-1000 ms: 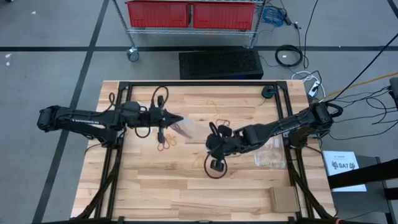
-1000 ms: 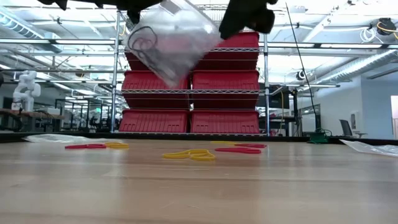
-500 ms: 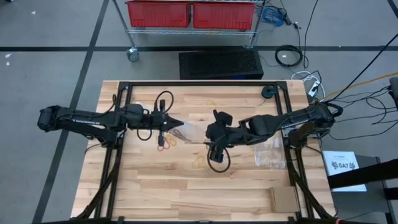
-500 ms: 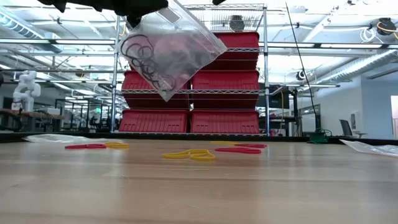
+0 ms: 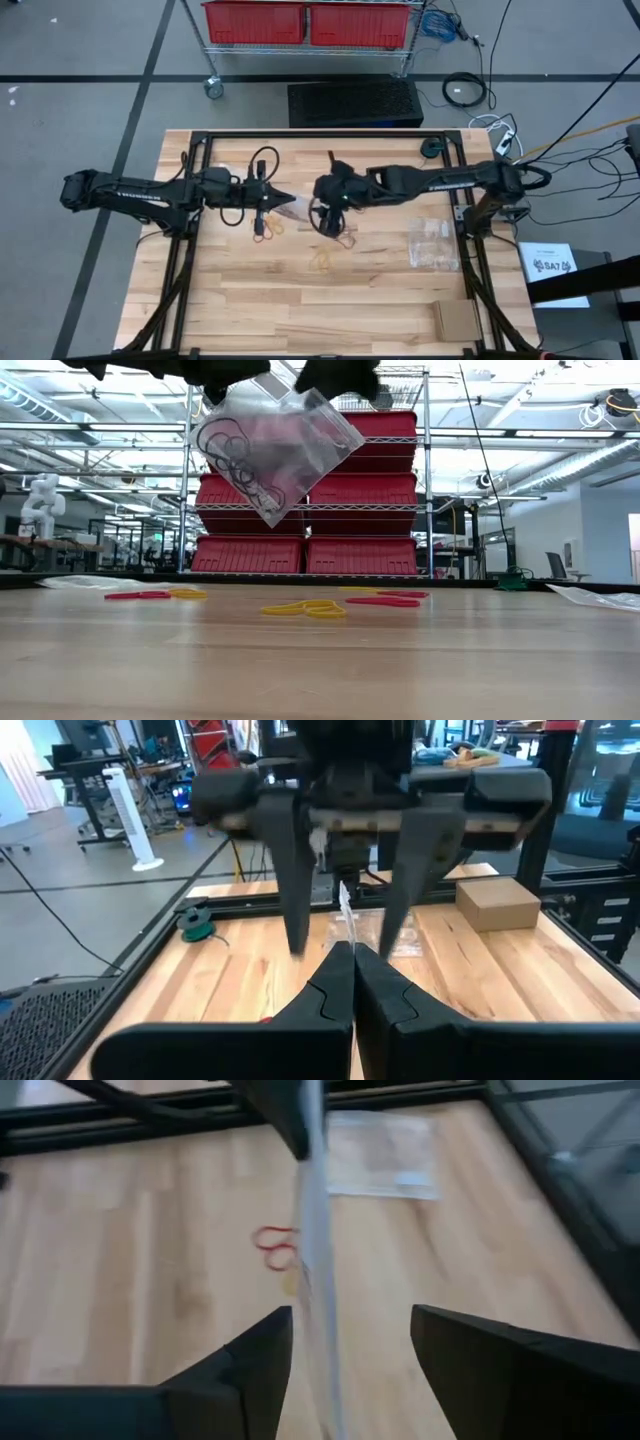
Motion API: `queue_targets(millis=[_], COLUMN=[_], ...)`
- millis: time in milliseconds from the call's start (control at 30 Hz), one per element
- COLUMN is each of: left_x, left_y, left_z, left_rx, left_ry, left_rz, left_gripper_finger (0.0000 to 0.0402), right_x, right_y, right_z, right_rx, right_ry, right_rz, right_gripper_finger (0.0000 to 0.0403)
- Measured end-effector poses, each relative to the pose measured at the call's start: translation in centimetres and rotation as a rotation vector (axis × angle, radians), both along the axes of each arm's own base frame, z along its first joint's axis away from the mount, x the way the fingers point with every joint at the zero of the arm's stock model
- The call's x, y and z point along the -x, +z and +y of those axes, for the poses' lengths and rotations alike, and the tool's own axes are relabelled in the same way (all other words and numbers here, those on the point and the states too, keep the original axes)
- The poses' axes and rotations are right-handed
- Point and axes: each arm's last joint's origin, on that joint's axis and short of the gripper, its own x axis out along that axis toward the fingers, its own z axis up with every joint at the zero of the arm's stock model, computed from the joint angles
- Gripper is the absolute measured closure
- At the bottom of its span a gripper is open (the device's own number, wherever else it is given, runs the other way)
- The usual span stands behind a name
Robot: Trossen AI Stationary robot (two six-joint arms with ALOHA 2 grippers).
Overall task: Sort rubber bands
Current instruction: Put the zip bag on the table
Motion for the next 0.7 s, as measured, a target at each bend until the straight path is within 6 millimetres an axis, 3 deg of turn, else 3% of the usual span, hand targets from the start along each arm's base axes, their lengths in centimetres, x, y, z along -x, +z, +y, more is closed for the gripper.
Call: queue_targets(millis=[133,267,333,467,700], left_x=[0.0,0.0,0.0,0.1,0.1], left_y=[0.0,-0.2,-0.5,-0.8,-0.8], left_z=[0.0,-0.1,-0.1,-0.1,-0.2], left_rx=[-0.002,0.001,0.003,0.012,0.012], left_ry=[0.000,-0.027,-0.037,-0.036,-0.043], left_rz=[0.001,0.023,0.050,0.078,0.079], left_gripper_finger=[0.0401,0.0401,0.0401,0.0386,0.0329], right_x=[-1.2,-1.5,-1.4,-0.4,1.8], right_y=[-1.6,-2.6,-2.4,-1.8,-2.1], right_z=[-0.7,-1.6,-2.0,-3.5,-8.1], right_rx=[0.025,0.126,0.206,0.226,0.217], right_ry=[0.031,-0.006,-0.042,-0.078,-0.198], right_rz=[0.037,0.095,0.104,0.137,0.303], right_gripper_finger=[0.0253,0.0359,0.0390,0.0400,0.0403])
